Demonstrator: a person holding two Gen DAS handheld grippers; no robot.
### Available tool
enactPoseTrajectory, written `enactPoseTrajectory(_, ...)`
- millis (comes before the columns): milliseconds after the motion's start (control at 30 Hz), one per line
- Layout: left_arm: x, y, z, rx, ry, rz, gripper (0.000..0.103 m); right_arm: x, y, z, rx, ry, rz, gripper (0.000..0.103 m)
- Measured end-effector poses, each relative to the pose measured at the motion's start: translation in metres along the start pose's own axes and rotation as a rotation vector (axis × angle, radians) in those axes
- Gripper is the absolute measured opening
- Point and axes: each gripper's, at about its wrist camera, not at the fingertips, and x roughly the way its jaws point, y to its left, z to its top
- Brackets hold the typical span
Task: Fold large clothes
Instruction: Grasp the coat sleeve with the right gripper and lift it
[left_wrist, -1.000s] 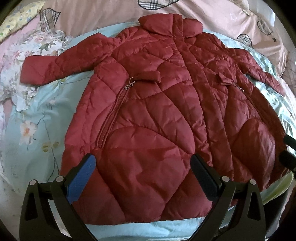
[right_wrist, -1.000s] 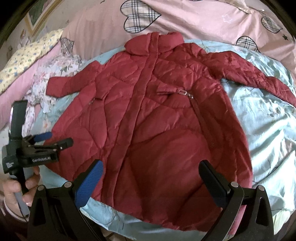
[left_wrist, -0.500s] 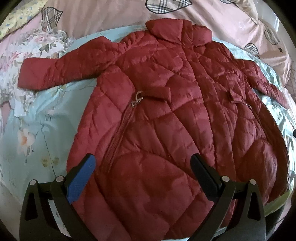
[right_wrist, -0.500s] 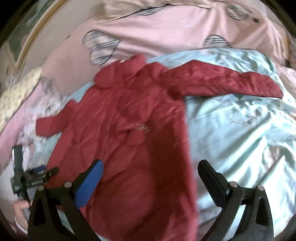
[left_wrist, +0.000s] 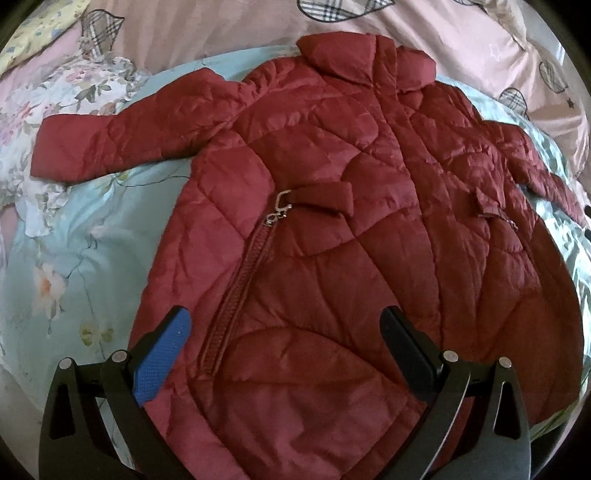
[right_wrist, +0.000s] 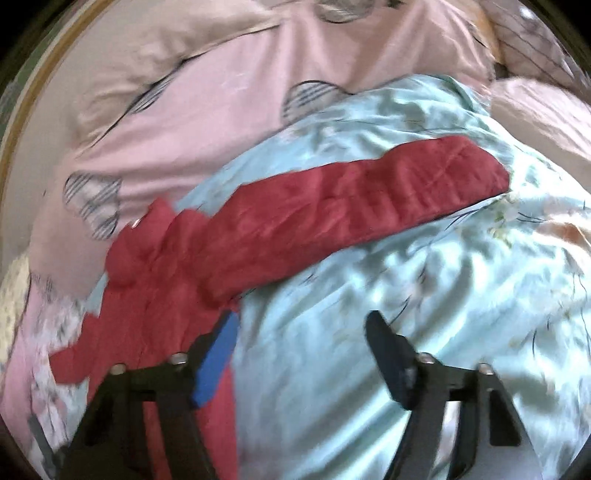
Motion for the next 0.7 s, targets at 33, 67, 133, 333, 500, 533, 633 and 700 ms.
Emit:
enactPoseTrajectory(33,0.002,-0.002,0.0,0.005,0.004,-0.001,0.103,0.008,-0.01,0.008,0.029,0.0,-0.001,0.055)
enactPoseTrajectory(67,0.003,-0.003,0.0,0.008,0.005,-0.003,0.103,0.013,-0.015,0.011,0.042,-0.001,-0.004,0.051)
enactPoseTrajectory(133,0.007,-0.007,0.001,0.018,0.011,-0.005,0.103,0.029,-0.032,0.022,0.086,-0.004,-0.004,0.046)
enactPoseTrajectory(333,0.017,-0.016,0.007,0.034,0.031,-0.004,0.103,0.075,-0.078,0.045,0.233,0.012,0.021,0.041)
enactPoseTrajectory(500,0.03,-0.02,0.013,0.037,0.045,0.004,0.103,0.083,-0.09,0.061,0.262,-0.04,0.026,0.04)
enactPoseTrajectory(533,0.033,-0.02,0.015,0.034,0.048,0.003,0.103,0.084,-0.091,0.065,0.259,-0.05,0.017,0.04)
enactPoseTrajectory(633,0.038,-0.019,0.019,0.028,0.052,0.002,0.103,0.088,-0.087,0.076,0.237,-0.067,-0.017,0.032)
enactPoseTrajectory(700,0.04,-0.019,0.022,0.026,0.045,0.004,0.103,0.088,-0.08,0.081,0.21,-0.083,-0.037,0.024)
